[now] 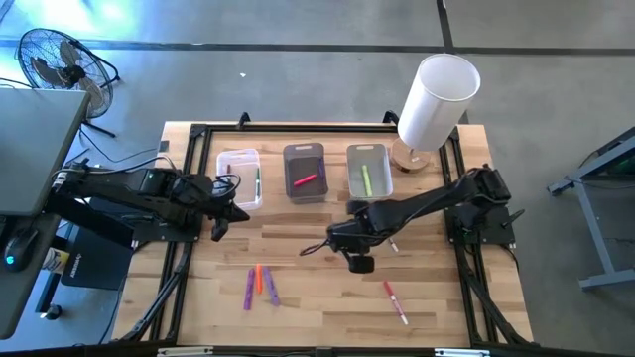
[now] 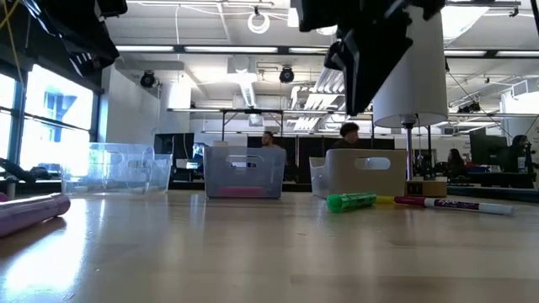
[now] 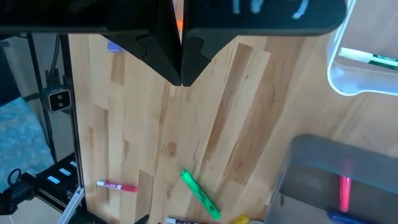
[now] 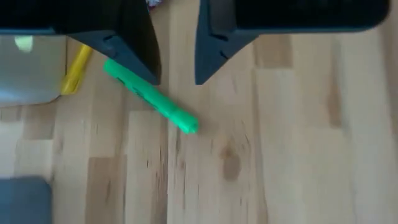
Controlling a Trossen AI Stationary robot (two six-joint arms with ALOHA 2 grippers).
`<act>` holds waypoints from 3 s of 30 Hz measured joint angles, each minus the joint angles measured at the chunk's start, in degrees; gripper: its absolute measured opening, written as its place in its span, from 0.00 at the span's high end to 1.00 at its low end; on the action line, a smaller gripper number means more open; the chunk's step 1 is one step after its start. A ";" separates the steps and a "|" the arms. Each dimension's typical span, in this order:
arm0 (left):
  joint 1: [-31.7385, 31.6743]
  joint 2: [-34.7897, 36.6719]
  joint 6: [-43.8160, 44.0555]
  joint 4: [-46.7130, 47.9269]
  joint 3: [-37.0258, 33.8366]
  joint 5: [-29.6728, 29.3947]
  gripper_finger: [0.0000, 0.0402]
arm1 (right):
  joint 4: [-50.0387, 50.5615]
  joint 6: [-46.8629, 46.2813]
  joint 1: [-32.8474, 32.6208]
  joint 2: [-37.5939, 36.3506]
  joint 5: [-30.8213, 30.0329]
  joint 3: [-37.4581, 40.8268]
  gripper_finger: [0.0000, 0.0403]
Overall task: Pick & Place Markers
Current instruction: Put the green highlighter pen into the gray bin, then put the pink highlighter pen into the gray bin
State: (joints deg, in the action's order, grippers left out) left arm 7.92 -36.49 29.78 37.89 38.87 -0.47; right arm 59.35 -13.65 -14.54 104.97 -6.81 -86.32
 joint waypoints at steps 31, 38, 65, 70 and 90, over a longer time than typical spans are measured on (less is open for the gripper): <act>0.00 -0.21 11.02 -3.69 0.09 -4.17 1.00 | -22.19 38.80 5.95 3.47 0.13 21.09 0.76; -0.02 -0.55 10.93 -3.60 0.09 -4.52 1.00 | -22.90 25.98 5.56 3.61 7.11 19.54 0.88; -0.02 -0.52 10.99 -3.53 0.09 -5.24 1.00 | -21.78 -24.33 16.89 -23.81 -21.33 13.11 0.88; -0.02 -0.57 11.00 -3.54 0.09 -7.07 1.00 | -15.91 -29.89 23.96 -19.60 -17.86 13.11 0.88; -0.02 -3.35 11.04 -3.04 0.00 -13.08 0.87 | -5.61 -36.95 30.38 -8.45 -9.48 13.18 0.63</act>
State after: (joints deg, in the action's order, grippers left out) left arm 7.90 -39.84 40.82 34.85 38.87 -13.56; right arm 53.75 -50.61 15.84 96.52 -16.29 -73.14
